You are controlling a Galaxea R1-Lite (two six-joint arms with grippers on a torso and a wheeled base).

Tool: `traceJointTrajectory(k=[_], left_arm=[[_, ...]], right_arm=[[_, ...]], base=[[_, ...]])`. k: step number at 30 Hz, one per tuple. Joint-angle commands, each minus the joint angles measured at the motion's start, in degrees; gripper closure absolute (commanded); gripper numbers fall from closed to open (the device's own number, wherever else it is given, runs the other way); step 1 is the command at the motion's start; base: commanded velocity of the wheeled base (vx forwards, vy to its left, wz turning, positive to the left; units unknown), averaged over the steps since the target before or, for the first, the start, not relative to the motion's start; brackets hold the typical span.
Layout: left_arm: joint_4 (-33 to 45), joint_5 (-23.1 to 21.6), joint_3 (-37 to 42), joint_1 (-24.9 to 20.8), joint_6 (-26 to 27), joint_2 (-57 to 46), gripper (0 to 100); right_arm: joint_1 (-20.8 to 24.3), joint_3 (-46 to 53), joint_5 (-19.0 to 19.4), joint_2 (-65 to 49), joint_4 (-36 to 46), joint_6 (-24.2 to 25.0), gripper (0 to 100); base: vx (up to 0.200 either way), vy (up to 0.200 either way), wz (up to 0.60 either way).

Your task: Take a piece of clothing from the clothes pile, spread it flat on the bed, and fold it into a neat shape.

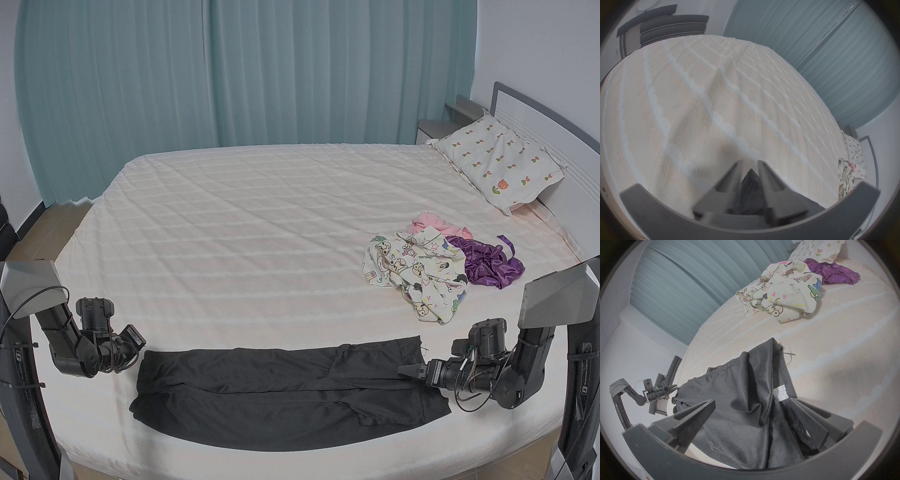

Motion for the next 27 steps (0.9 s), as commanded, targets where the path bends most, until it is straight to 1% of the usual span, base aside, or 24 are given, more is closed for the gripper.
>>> traceJointTrajectory(k=[1, 5, 8, 11, 15, 21, 27], left_arm=[[0.0, -0.4, -0.1, 0.3, -0.1, 0.3, 0], [-0.1, -0.5, -0.4, 0.9, -0.3, 0.3, 0], [-0.3, -1.5, 0.1, 1.0, -0.4, -0.2, 0], [-1.3, -6.1, 1.1, 0.8, -2.1, -1.5, 0], [-1.5, -9.8, 2.2, -0.1, -1.6, -2.4, 0], [-3.3, -10.2, 2.3, -2.2, -1.5, -2.1, 0], [-3.4, -9.8, 2.4, -2.6, 2.6, -1.1, 0]], right_arm=[[0.1, 0.1, 0.0, 0.3, 0.0, 0.1, 0], [0.1, 0.1, 0.0, 0.3, 0.0, 0.1, 0], [0.1, 0.1, 0.1, 0.4, 0.0, 0.1, 0], [0.1, 0.0, 0.1, 0.4, 0.0, 0.1, 0], [0.1, 0.0, 0.1, 0.5, 0.0, 0.1, 0], [0.1, 0.0, 0.1, 0.5, 0.0, 0.1, 0], [0.1, 0.0, 0.1, 0.5, 0.0, 0.0, 0]], base=[[0.0, 0.0, 0.0], [0.0, 0.0, 0.0], [0.0, 0.0, 0.0], [0.0, 0.0, 0.0], [0.0, 0.0, 0.0], [0.0, 0.0, 0.0], [0.0, 0.0, 0.0]])
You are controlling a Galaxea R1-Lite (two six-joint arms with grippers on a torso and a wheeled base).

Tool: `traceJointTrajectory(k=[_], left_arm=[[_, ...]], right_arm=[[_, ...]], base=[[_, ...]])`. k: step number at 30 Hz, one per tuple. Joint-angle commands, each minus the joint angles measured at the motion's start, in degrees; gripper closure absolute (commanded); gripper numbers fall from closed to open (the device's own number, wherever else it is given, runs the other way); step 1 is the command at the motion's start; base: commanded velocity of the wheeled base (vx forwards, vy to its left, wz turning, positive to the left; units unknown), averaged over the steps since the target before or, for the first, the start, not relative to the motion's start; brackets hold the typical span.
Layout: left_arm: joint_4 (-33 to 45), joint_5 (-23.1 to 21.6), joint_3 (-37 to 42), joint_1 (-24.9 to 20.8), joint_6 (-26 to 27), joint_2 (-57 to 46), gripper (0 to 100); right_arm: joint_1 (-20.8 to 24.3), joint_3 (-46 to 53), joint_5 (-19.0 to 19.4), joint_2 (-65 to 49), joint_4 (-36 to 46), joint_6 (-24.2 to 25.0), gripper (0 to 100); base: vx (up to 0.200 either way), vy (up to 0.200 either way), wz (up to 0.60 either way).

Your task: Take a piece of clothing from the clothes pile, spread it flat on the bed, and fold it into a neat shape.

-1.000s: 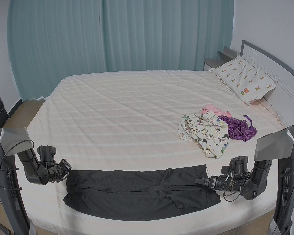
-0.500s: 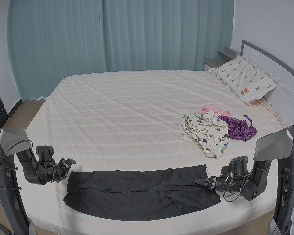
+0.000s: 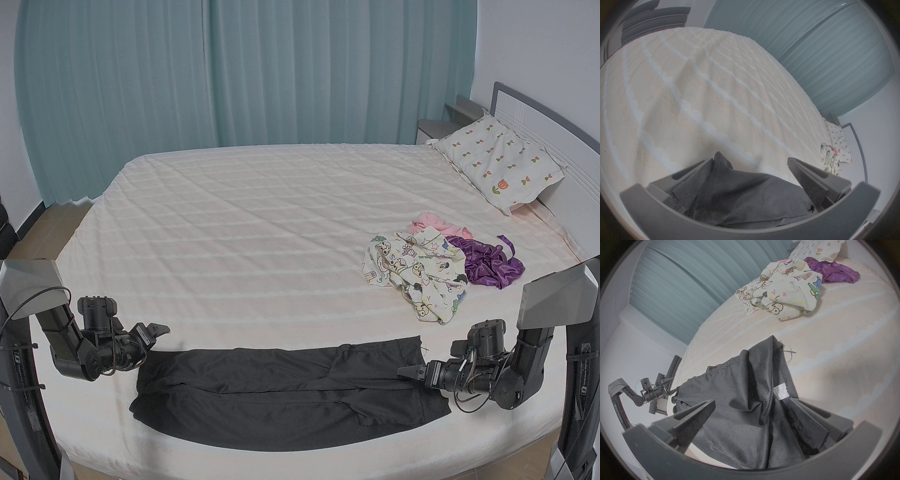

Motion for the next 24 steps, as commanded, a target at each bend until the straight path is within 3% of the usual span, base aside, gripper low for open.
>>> traceJointTrajectory(k=[1, 2, 6, 10, 18, 24], left_arm=[[0.0, 0.2, 0.1, -0.2, 0.7, 0.6, 100], [0.0, 0.4, 1.0, -0.1, 4.5, 1.9, 100], [0.0, 1.2, 1.1, 0.1, 5.9, 2.1, 100], [0.0, 3.0, 0.9, 0.4, 4.7, 1.9, 100], [-0.1, 3.1, -1.6, 2.8, -2.9, 1.3, 100], [-0.1, 3.1, -2.5, 3.6, -3.1, 2.5, 100]], right_arm=[[0.0, 0.0, 0.0, 0.1, 0.0, 0.0, 0], [0.0, 0.0, 0.0, 0.1, 0.0, 0.1, 0], [0.0, 0.0, 0.0, 0.1, 0.0, 0.1, 0], [0.0, 0.0, 0.1, 0.2, 0.0, 0.0, 0], [0.1, 0.1, 0.0, 0.2, 0.1, 0.0, 0], [0.1, 0.2, 0.0, 0.3, 0.1, 0.0, 0]], base=[[0.0, 0.0, 0.0], [0.0, 0.0, 0.0], [0.0, 0.0, 0.0], [0.0, 0.0, 0.0], [0.0, 0.0, 0.0], [0.0, 0.0, 0.0]])
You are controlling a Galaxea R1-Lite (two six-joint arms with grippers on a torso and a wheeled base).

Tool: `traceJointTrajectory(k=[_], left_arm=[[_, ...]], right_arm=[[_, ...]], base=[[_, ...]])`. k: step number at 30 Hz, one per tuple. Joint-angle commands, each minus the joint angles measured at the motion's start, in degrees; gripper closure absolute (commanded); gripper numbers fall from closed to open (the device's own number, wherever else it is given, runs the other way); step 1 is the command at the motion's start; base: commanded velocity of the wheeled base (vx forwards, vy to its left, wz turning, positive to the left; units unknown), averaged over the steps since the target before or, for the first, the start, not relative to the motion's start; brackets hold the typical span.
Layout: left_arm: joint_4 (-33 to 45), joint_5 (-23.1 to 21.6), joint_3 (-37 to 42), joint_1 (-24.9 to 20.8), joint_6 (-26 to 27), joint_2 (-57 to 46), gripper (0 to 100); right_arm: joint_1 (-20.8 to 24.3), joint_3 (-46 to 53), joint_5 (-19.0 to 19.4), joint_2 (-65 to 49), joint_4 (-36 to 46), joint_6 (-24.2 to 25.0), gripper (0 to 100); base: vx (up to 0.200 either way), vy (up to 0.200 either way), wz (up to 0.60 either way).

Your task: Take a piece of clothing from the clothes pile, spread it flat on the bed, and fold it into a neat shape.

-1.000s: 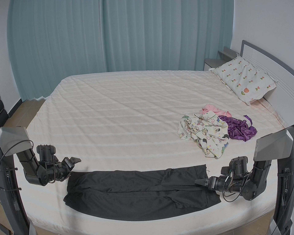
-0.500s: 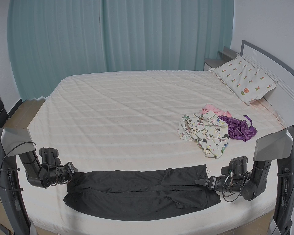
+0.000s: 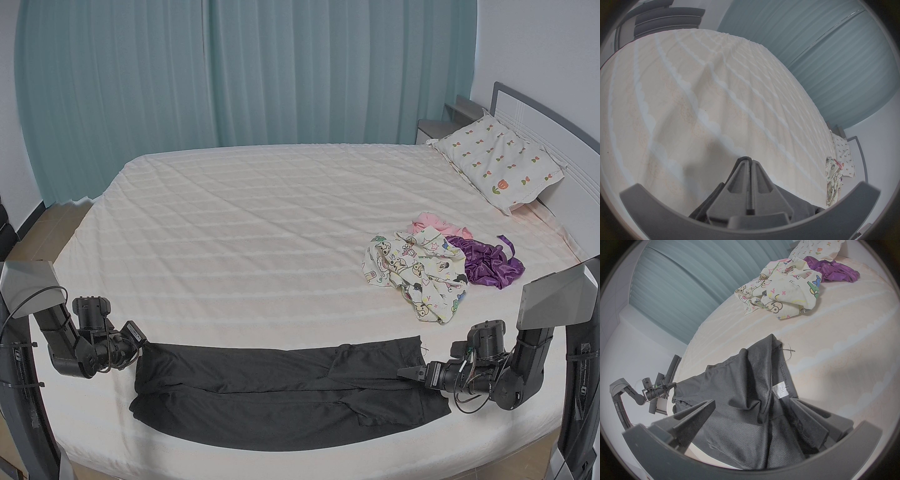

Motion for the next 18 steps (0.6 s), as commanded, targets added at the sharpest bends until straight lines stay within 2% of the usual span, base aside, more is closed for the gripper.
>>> traceJointTrajectory(k=[1, 15, 16, 18], left_arm=[[-0.1, -0.1, -0.7, 0.4, 0.0, 0.9, 100], [-0.2, 0.0, -2.2, 0.7, 0.3, 1.8, 100], [-0.2, 0.0, -2.2, 0.7, 0.3, 1.8, 0], [-0.1, -0.1, -2.2, 0.7, 0.3, 1.6, 0]], right_arm=[[0.0, 0.0, 0.0, 0.3, -0.1, 0.0, 0], [0.2, 0.0, 0.0, 0.8, -0.1, 0.0, 0], [0.2, 0.0, 0.0, 0.7, -0.1, 0.0, 0], [0.2, 0.0, 0.0, 0.8, -0.1, 0.0, 0]], base=[[0.0, 0.0, 0.0], [0.0, 0.0, 0.0], [0.0, 0.0, 0.0], [0.0, 0.0, 0.0]])
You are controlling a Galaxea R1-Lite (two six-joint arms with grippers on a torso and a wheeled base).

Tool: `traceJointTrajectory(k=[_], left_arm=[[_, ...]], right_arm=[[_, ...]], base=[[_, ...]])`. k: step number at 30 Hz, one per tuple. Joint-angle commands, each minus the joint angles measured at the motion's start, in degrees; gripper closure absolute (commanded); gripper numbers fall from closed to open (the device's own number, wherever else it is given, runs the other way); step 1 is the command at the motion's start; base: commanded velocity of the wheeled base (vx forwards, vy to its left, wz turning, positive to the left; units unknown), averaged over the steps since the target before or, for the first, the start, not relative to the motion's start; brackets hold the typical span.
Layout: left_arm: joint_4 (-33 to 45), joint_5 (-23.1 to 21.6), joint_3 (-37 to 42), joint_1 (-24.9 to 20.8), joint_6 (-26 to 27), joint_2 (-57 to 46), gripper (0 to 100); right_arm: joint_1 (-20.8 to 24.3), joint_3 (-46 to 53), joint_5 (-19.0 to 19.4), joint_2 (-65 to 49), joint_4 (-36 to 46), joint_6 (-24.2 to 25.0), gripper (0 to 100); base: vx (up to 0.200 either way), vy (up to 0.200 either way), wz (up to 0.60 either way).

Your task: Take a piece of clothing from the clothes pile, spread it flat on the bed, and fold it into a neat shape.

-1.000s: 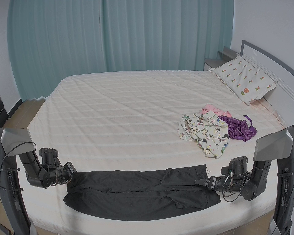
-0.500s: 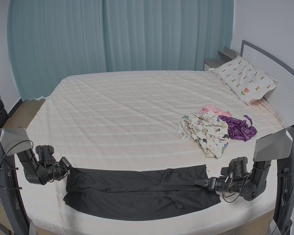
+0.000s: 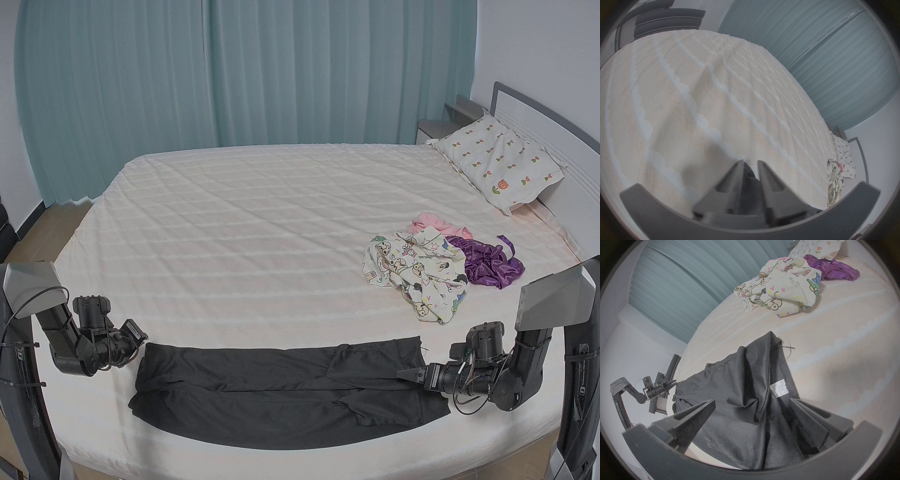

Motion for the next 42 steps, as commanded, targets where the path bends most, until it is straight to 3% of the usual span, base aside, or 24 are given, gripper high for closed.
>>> traceJointTrajectory(k=[1, 6, 13, 22, 29, 35, 42], left_arm=[[0.1, -0.1, 0.2, 0.1, 0.0, -0.1, 0], [0.1, -0.8, 3.2, 2.1, -0.6, -3.3, 0], [0.4, -7.7, 10.2, 2.5, -0.5, -12.5, 0], [0.2, -7.5, 16.2, 1.7, 0.3, -10.8, 0], [0.6, -7.5, 18.4, 1.9, 5.4, -10.1, 0], [0.2, -7.2, 20.2, 2.0, 8.4, -9.4, 0], [-0.3, -1.8, 20.4, 0.3, 12.8, -7.1, 0]], right_arm=[[0.0, 0.0, 0.0, 0.1, 0.0, 0.0, 0], [0.0, 0.2, 0.1, 0.1, 0.0, 0.0, 0], [0.1, 0.2, 0.1, 0.1, 0.0, 0.1, 0], [0.0, 0.2, 0.1, 0.0, -0.1, 0.2, 0], [-1.1, 0.0, 0.0, -1.0, -1.8, 2.6, 0], [-1.1, -0.1, -0.1, -0.2, -3.3, 3.4, 0], [-1.1, -0.2, -0.1, -0.2, -3.4, 3.4, 0]], base=[[0.0, 0.0, 0.0], [0.0, 0.0, 0.0], [0.0, 0.0, 0.0], [-0.111, 0.0, 0.0], [-0.2, 0.0, 0.0], [0.0, 0.0, 0.0], [0.0, 0.0, 0.0]])
